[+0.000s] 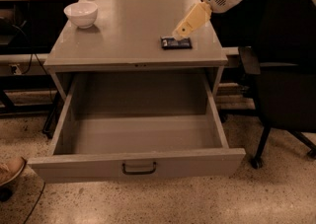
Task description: Place rxbar blueberry into top drawer
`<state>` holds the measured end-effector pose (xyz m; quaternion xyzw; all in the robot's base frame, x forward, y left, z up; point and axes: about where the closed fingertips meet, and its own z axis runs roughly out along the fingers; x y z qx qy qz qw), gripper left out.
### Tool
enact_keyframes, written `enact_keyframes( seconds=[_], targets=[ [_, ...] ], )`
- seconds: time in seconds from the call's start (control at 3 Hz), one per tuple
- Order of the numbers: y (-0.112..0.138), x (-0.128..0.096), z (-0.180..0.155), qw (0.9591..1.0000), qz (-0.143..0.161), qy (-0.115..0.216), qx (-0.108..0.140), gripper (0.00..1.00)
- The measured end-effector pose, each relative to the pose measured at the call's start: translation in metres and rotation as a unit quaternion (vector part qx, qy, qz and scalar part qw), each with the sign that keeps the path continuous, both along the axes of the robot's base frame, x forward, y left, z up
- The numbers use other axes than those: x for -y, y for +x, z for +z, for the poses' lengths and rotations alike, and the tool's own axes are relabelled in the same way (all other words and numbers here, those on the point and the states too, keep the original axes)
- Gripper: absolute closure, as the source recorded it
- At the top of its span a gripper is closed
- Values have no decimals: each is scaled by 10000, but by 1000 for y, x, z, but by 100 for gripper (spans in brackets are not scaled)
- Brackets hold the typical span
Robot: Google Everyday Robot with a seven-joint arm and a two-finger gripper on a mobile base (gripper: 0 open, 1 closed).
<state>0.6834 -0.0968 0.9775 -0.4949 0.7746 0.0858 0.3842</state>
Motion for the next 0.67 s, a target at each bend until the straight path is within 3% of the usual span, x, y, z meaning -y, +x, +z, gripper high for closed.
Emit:
enact_keyframes(
  seconds=[0.33, 0.67],
  targets=[
    [0, 0, 0, 10000, 0, 0, 0, 0],
    [25, 0, -18, 9995, 33, 291, -144, 0]
  ],
)
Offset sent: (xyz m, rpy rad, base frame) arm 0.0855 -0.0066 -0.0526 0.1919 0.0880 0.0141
